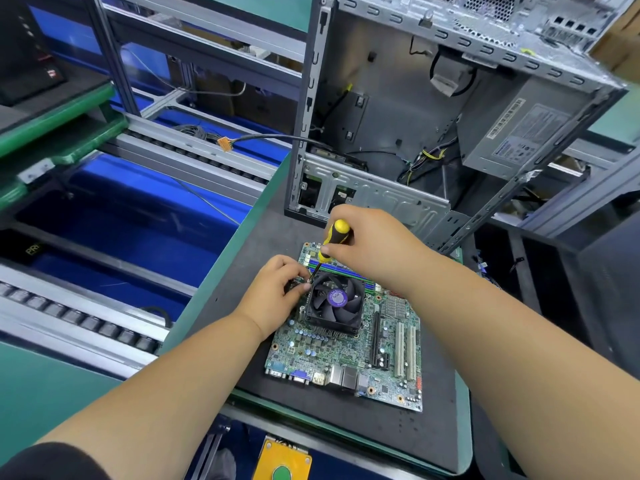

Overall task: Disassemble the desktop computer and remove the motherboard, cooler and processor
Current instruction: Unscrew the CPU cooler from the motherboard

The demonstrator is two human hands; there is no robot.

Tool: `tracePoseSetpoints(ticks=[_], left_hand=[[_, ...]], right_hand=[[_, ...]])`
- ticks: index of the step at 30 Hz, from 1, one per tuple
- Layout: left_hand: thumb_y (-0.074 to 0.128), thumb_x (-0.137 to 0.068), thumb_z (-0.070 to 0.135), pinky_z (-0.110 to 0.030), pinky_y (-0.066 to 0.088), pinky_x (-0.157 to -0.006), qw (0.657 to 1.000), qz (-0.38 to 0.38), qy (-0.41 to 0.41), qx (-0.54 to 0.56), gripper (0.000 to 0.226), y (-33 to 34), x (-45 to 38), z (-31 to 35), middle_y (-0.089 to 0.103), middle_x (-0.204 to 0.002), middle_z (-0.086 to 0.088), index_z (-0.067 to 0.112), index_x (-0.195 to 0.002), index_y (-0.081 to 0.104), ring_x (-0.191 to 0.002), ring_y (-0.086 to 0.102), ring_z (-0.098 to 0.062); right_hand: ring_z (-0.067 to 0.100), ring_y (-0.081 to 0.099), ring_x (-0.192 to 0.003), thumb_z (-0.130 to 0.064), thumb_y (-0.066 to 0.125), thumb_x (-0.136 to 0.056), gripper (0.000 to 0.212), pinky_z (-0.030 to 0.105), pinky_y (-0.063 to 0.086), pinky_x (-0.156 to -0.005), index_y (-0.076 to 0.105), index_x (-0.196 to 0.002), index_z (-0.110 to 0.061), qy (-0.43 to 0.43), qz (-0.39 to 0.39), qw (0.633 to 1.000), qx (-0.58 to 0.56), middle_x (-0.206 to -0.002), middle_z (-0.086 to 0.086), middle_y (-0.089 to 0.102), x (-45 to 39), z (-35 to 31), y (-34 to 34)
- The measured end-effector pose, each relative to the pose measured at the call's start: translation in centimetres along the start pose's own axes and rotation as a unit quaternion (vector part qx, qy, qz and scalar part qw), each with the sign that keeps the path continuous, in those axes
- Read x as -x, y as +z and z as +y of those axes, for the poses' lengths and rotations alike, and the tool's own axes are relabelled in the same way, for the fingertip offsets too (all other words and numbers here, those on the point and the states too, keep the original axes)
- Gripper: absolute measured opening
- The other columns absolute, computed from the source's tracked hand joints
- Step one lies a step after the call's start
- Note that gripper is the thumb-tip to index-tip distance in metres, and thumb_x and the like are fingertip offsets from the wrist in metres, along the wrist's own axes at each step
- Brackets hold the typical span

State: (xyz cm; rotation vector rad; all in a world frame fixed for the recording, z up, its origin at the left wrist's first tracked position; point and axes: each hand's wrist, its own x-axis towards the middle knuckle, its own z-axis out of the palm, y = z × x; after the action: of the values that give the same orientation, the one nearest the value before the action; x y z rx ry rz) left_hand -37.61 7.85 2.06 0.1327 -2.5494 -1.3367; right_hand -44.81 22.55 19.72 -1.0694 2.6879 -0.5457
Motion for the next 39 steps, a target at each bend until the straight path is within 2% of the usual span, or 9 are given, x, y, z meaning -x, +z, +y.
tracePoseSetpoints(ticks=[4, 7, 10, 14, 18, 23, 28, 34, 39], left_hand=[[0.067, -0.088, 0.015, -0.021, 0.038, -0.089, 1.000, -0.009, -0.018, -0.001, 0.014, -0.2, 0.0, 0.4, 0.051, -0.103, 0.010, 0.026, -0.092, 0.061, -0.099, 0.051, -0.011], [0.062, -0.090, 0.016, -0.024, 0.039, -0.090, 0.997, -0.035, -0.061, 0.036, 0.019, -0.4, 0.1, 0.9, 0.049, -0.103, 0.012, 0.033, -0.090, 0.055, -0.098, 0.050, -0.009], [0.056, -0.089, 0.032, -0.030, 0.039, -0.091, 0.991, -0.058, -0.084, 0.085, 0.007, -0.3, 0.5, 1.7, 0.044, -0.106, 0.008, 0.032, -0.093, 0.050, -0.100, 0.047, -0.010], [0.062, -0.068, 0.068, -0.027, 0.041, -0.086, 0.996, -0.036, -0.080, 0.027, 0.057, 0.7, 1.1, 2.6, 0.034, -0.110, 0.010, 0.027, -0.102, 0.040, -0.104, 0.042, -0.010], [0.076, -0.055, 0.065, -0.029, 0.040, -0.095, 0.989, -0.027, -0.105, 0.098, 0.079, 0.8, 0.9, 3.0, 0.035, -0.116, 0.007, 0.029, -0.110, 0.033, -0.113, 0.040, -0.012], [0.086, -0.054, 0.056, -0.029, 0.020, -0.114, 0.985, -0.163, -0.051, 0.016, 0.118, 0.4, 0.6, 1.4, 0.021, -0.145, 0.008, 0.024, -0.147, 0.020, -0.136, 0.013, -0.007], [0.084, -0.054, 0.060, -0.029, 0.024, -0.115, 0.992, -0.123, -0.038, 0.008, 0.114, 0.7, 1.2, 0.1, 0.033, -0.140, 0.003, 0.023, -0.146, 0.029, -0.135, 0.020, -0.007], [0.077, -0.053, 0.069, -0.029, 0.029, -0.111, 0.994, -0.105, -0.014, 0.004, 0.109, 0.7, 1.3, 0.2, 0.038, -0.132, 0.007, 0.023, -0.142, 0.035, -0.131, 0.024, -0.006], [0.056, -0.066, 0.072, -0.032, 0.031, -0.109, 0.994, -0.109, -0.004, 0.001, 0.096, 0.6, 1.4, 0.3, 0.040, -0.132, 0.002, 0.018, -0.143, 0.036, -0.131, 0.026, -0.011]], right_hand=[[0.010, 0.054, -0.070, -0.021, 0.071, -0.084, 0.012, 0.023, 0.040, -0.056, 0.062, -0.089, -0.027, -0.011, -0.058, 0.998, 0.037, -0.079, -0.011, 0.059, -0.9, -0.8, -1.1], [0.019, 0.056, -0.076, -0.026, 0.062, -0.088, 0.010, 0.029, 0.042, -0.057, 0.059, -0.094, -0.018, -0.006, -0.094, 0.985, 0.143, -0.086, 0.000, 0.060, -1.8, -1.7, -1.5], [0.018, 0.047, -0.064, -0.050, 0.044, -0.097, 0.041, 0.030, 0.030, -0.051, 0.048, -0.073, -0.016, 0.016, -0.115, 0.967, 0.226, -0.072, 0.000, 0.048, -2.6, -2.9, -1.8], [0.019, 0.042, -0.055, -0.039, 0.056, -0.093, 0.041, 0.026, 0.029, -0.049, 0.044, -0.060, -0.017, 0.021, -0.155, 0.939, 0.307, -0.061, -0.002, 0.043, -3.9, -4.3, -2.4], [0.017, 0.042, -0.055, -0.022, 0.055, -0.084, 0.027, 0.025, 0.034, -0.054, 0.050, -0.057, -0.019, 0.048, -0.175, 0.928, 0.324, -0.060, -0.004, 0.047, -4.6, -5.3, -2.0], [0.019, 0.053, -0.066, -0.024, 0.057, -0.089, 0.033, 0.032, 0.047, -0.069, 0.053, -0.057, -0.019, 0.049, -0.201, 0.916, 0.343, -0.066, -0.005, 0.055, -5.4, -5.5, -1.2], [0.014, 0.039, -0.051, -0.044, 0.059, -0.092, 0.048, 0.026, 0.029, -0.047, 0.042, -0.058, -0.016, -0.045, -0.183, 0.910, 0.369, -0.058, -0.003, 0.043, -4.9, -4.4, -1.3], [0.021, 0.049, -0.061, -0.046, 0.064, -0.089, 0.036, 0.024, 0.029, -0.048, 0.065, -0.079, -0.011, -0.081, -0.194, 0.913, 0.349, -0.061, 0.000, 0.050, -4.8, -3.2, -2.2], [0.026, 0.064, -0.085, -0.046, 0.070, -0.084, 0.036, 0.027, 0.040, -0.061, 0.073, -0.096, -0.012, -0.095, -0.159, 0.927, 0.325, -0.089, 0.006, 0.070, -4.6, -2.7, -1.8]])
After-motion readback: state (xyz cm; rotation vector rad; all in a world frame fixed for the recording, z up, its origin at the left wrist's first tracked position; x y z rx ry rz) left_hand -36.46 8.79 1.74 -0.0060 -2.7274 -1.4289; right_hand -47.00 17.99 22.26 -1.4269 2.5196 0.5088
